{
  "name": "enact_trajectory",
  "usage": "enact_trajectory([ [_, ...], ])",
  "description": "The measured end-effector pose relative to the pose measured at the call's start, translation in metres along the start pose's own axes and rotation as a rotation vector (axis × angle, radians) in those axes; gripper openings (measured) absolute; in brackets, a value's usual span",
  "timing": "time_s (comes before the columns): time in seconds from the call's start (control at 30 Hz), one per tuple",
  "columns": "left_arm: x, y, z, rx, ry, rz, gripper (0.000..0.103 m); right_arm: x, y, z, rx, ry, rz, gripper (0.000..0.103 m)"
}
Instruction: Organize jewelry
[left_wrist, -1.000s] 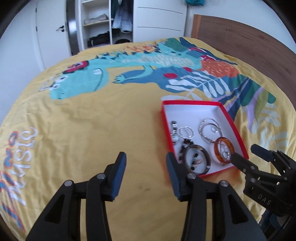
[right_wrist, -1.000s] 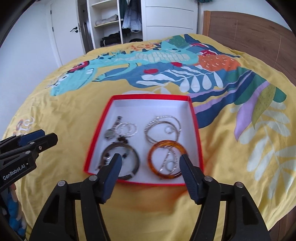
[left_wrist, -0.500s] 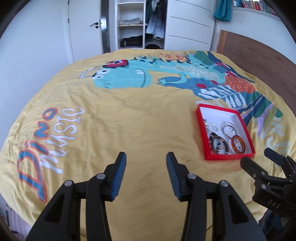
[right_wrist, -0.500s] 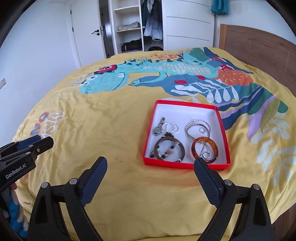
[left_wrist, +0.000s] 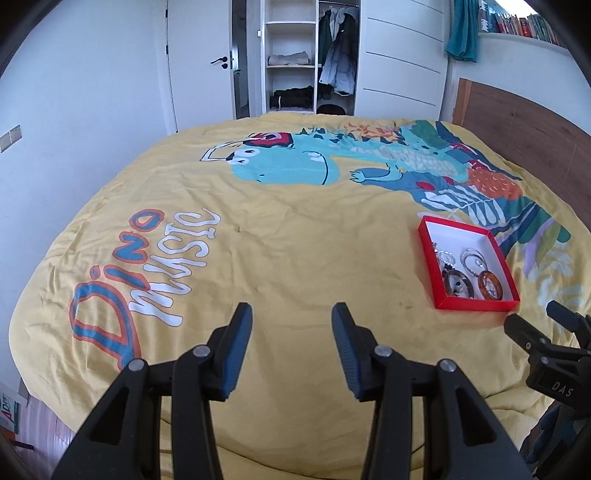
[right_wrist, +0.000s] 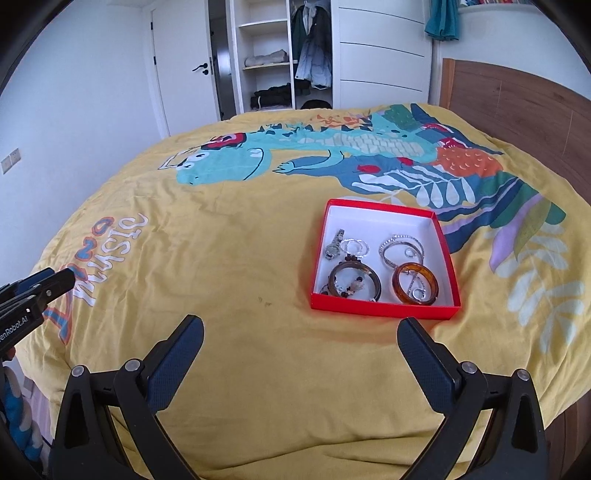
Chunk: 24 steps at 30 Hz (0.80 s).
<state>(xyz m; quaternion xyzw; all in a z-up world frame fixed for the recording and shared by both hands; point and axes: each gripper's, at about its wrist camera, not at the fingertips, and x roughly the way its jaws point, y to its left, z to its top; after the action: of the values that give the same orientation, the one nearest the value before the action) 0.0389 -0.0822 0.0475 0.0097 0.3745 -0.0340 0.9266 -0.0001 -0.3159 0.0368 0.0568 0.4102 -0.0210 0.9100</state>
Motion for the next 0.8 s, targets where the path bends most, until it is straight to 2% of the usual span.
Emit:
enact_trajectory([
  [0.8, -0.016, 0.011, -0.018, -0.004, -0.017, 0.015, 0.043, -0.012, 0.002, -0.022, -0.034, 0.012, -0.032, 0.103],
])
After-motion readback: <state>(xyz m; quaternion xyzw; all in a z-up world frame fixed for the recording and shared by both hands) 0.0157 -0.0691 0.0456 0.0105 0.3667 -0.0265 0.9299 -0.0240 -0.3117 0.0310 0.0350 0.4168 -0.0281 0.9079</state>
